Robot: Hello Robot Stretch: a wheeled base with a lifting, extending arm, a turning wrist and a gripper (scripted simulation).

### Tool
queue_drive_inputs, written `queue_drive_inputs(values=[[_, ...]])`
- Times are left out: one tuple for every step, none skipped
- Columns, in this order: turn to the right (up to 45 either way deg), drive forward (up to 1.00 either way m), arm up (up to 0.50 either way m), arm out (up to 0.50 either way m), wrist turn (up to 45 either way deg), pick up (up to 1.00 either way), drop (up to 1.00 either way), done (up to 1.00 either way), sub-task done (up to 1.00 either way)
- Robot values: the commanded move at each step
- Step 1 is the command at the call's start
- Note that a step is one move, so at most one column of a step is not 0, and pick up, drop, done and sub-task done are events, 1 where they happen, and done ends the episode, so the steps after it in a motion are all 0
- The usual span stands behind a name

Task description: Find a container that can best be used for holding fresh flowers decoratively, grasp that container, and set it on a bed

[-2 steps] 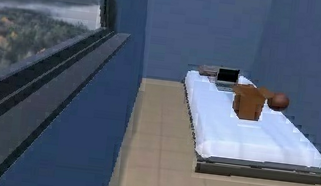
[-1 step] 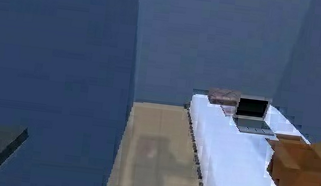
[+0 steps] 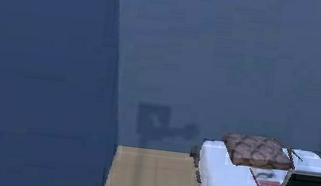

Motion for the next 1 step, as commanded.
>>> queue_drive_inputs(values=[[3.0,0.0,0.0,0.0,0.0,0.0,0.0,0.0,0.0]])
